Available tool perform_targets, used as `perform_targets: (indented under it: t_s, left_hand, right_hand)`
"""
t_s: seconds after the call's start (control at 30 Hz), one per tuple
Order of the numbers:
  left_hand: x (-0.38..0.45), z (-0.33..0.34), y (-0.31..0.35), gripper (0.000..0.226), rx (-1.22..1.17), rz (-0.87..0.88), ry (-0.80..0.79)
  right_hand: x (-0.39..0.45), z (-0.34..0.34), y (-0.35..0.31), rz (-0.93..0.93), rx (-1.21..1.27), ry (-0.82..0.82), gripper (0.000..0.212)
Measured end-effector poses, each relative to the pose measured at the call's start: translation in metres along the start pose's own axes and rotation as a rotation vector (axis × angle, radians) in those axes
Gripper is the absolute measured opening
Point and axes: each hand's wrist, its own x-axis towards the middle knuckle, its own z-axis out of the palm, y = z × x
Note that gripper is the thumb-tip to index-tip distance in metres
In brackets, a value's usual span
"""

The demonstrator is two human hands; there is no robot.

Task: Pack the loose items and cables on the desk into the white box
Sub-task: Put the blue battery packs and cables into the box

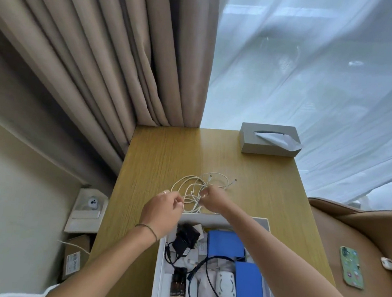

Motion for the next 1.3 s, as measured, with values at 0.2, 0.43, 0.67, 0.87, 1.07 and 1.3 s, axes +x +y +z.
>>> perform_targets:
  t_s: [0.2,0.43,0.67,0.87,1.07,1.3]
  left_hand:
    - [0.010,-0.009,-0.019,0.019,-0.093,0.013,0.008]
    - [0.027,-0.023,0.002,0.061,-0.491,0.204,-0.056]
    - [0.033,-0.023,0.061,0.072,-0.714,0.318,-0.131]
    - [0.016,-0.032,0.092,0.038,-1.037,0.304,-0.130]
    - [0.004,-0.072,0.114,0.041,-1.449,0.101,0.052]
    - [0.012,-0.123,0.076,0.041,-1.502,0.070,0.219]
  right_hand:
    - [0.016,0.012,-0.008,0.128,0.348,-0.048,0.033]
    - [-0.033,-0.022,-0.029,-0.064,0.232,0.390,0.023]
    - [-0.106,-0.068,-0.057,-0.362,0.384,0.550,0.005]
    - [-0.121,-0.101,-0.053,-0.533,0.858,0.438,0.015]
    - [-0.114,-0.069,-0.037,-0.616,1.047,-0.188,0.074]
    - [-0.120,-0.057,-0.009,-0.569,0.678,-0.210,0.021]
